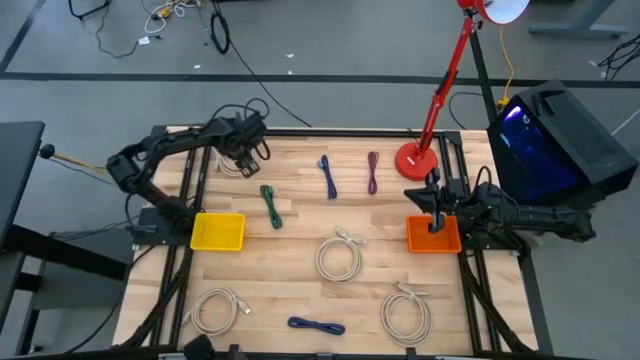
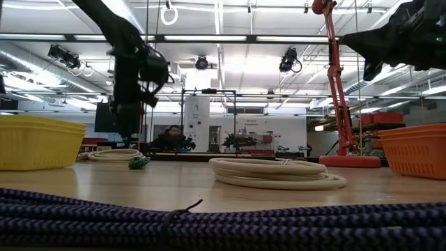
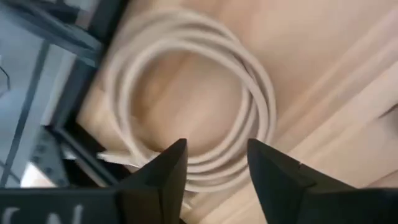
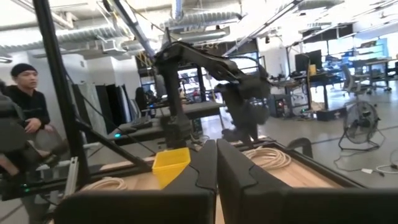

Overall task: Pick & Place USB Port
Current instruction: Put the brown HDMI cable into the yellow basket

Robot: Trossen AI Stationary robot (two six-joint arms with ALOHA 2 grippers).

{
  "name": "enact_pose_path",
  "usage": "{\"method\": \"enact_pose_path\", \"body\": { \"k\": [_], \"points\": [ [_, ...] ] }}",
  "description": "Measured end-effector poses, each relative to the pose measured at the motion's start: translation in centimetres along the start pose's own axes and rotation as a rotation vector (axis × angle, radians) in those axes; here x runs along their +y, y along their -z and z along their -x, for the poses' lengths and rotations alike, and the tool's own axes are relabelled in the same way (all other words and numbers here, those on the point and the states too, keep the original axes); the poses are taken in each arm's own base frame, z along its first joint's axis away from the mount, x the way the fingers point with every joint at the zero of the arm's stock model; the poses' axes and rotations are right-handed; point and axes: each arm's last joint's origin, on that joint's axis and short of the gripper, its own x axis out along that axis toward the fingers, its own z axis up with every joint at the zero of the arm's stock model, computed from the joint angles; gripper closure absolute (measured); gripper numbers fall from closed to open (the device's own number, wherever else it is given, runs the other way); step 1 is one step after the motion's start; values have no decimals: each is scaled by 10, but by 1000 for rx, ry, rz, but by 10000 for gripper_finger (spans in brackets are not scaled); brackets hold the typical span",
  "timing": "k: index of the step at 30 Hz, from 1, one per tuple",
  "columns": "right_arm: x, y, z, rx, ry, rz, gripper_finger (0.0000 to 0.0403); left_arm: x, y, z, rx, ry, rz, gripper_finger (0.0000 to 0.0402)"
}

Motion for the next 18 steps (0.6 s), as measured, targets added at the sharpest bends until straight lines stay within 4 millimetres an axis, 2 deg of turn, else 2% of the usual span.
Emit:
{"method": "enact_pose_path", "body": {
  "k": [5,8,18],
  "points": [
    [2,0,0,-5,-21,-5,396,-10,-5,-28,100,15,-48,186],
    [3,-2,0,-21,-31,-7,396,-14,-7,-39,136,20,-70,172],
    [4,-2,0,-20,-32,1,396,-13,-8,-45,136,67,-96,165]
  ]
}}
